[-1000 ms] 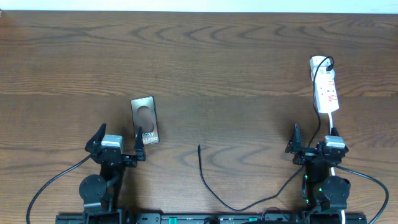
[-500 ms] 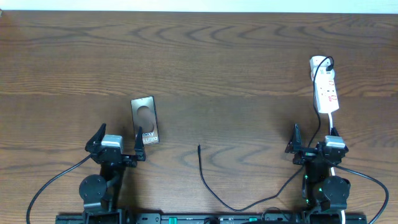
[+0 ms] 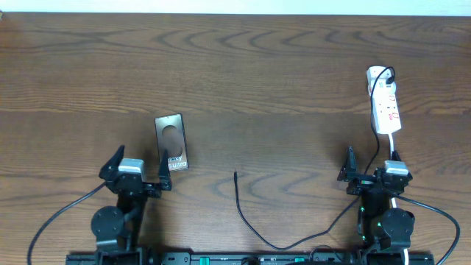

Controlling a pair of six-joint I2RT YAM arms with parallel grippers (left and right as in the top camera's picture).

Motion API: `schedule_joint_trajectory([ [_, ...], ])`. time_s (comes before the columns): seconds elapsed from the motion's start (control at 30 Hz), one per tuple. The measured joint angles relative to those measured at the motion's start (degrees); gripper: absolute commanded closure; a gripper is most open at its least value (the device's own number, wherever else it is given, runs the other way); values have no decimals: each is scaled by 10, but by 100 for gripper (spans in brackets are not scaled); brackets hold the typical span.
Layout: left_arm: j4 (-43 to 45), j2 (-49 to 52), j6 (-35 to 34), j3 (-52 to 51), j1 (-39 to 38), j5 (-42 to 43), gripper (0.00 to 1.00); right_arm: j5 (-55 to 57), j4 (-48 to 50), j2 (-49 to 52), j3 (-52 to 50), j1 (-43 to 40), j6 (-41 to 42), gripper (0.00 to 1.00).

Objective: Plug charger to phone and switch on socket

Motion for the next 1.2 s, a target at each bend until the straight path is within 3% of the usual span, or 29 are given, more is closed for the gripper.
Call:
schedule_joint_trajectory([
  [0.27, -50, 159, -1, 180, 0, 0, 3, 0, 0, 0, 0, 0, 0, 1],
  [0.5, -242, 398, -23, 445, 0, 4, 3, 0, 0, 0, 0, 0, 0, 1],
  [0.83, -606, 694, -29, 828, 0, 4, 3, 0, 0, 0, 0, 0, 0, 1],
  [0.93, -685, 761, -29, 899, 0, 4, 3, 0, -1, 0, 0, 0, 0, 1],
  [1.07, -726, 812, -29, 916, 0, 3, 3, 0, 0, 0, 0, 0, 0, 1],
  [1.1, -732, 821, -29, 916, 0, 3, 6, 0, 0, 0, 0, 0, 0, 1],
  [1.17, -741, 843, -29, 916, 0, 4, 72, 0, 0, 0, 0, 0, 0, 1],
  [1.2, -746, 855, -31, 916, 0, 4, 87, 0, 0, 0, 0, 0, 0, 1],
])
